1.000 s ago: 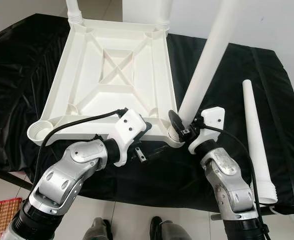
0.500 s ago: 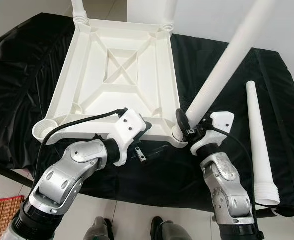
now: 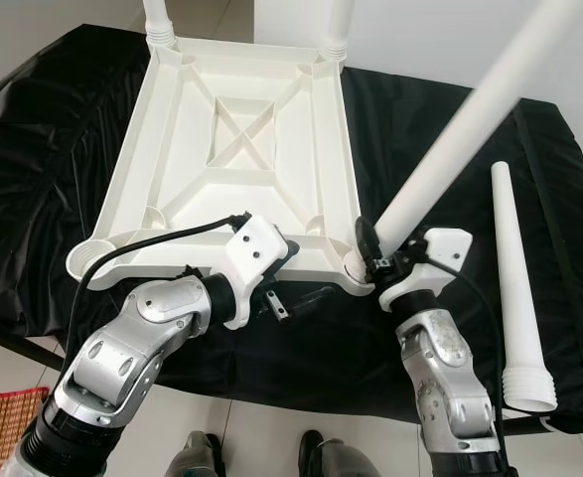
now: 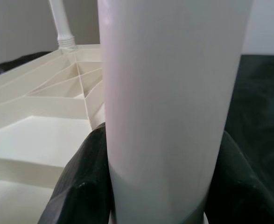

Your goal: Building children table

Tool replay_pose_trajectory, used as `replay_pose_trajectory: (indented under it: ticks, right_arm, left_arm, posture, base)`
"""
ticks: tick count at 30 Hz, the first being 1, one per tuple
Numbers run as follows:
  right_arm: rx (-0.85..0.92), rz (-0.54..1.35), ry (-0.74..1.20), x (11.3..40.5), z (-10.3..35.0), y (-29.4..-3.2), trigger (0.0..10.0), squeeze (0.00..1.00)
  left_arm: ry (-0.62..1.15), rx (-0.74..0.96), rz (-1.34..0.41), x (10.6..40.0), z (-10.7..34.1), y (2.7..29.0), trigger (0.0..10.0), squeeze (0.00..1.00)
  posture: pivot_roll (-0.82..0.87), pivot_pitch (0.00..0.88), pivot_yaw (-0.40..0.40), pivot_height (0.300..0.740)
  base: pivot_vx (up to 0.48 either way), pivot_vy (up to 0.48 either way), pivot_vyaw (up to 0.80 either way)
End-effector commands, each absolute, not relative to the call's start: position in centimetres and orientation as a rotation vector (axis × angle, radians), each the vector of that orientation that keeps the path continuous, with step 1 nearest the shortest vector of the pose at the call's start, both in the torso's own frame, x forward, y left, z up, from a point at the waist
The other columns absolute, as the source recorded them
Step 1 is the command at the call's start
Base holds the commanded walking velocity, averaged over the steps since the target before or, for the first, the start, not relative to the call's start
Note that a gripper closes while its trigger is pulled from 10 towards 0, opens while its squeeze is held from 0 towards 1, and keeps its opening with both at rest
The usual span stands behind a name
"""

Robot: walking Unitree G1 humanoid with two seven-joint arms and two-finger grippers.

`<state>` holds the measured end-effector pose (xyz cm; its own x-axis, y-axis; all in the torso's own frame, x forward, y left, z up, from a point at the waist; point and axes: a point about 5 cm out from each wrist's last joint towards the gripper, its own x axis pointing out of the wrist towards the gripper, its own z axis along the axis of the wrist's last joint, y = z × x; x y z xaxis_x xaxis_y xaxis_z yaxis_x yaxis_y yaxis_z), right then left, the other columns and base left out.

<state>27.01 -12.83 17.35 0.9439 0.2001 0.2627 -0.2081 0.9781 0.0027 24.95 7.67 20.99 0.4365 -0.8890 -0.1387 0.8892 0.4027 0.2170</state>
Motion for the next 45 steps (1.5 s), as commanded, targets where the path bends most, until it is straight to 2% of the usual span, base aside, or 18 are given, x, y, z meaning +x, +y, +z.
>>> replay_pose_trajectory:
  ticks: [1,14,19,37,45]
  right_arm:
    - [-0.082,0.2,-0.096,26.6,13.6,-13.3,10.0,0.0]
    - [-0.082,0.23,-0.087,26.2,13.1,-13.4,10.0,0.0]
    - [-0.039,0.172,-0.108,25.9,12.7,-14.1,10.0,0.0]
    - [-0.081,0.187,-0.144,25.0,11.4,-14.1,10.0,0.0]
    - [-0.127,-0.017,-0.136,25.4,11.0,-14.3,10.0,0.0]
  left_arm:
    - [-0.003,0.272,-1.127,24.6,21.2,7.6,10.0,0.0]
    - [-0.004,0.269,-1.123,24.6,21.2,7.6,10.0,0.0]
    - [-0.007,0.267,-1.127,24.6,21.2,7.5,10.0,0.0]
    - [-0.001,0.273,-1.132,24.5,21.3,7.8,10.0,0.0]
    - [-0.002,0.272,-1.13,24.5,21.4,7.8,10.0,0.0]
  posture:
    - [0.06,0.245,-0.033,0.74]
    - [0.06,0.246,-0.038,0.74]
    - [0.06,0.246,-0.038,0.74]
    - [0.06,0.242,-0.028,0.74]
    - [0.06,0.245,-0.03,0.74]
  base:
    - [0.0,0.0,0.0]
    - [0.0,0.0,0.0]
    - [0.0,0.0,0.0]
    - [0.0,0.0,0.0]
    - [0.0,0.0,0.0]
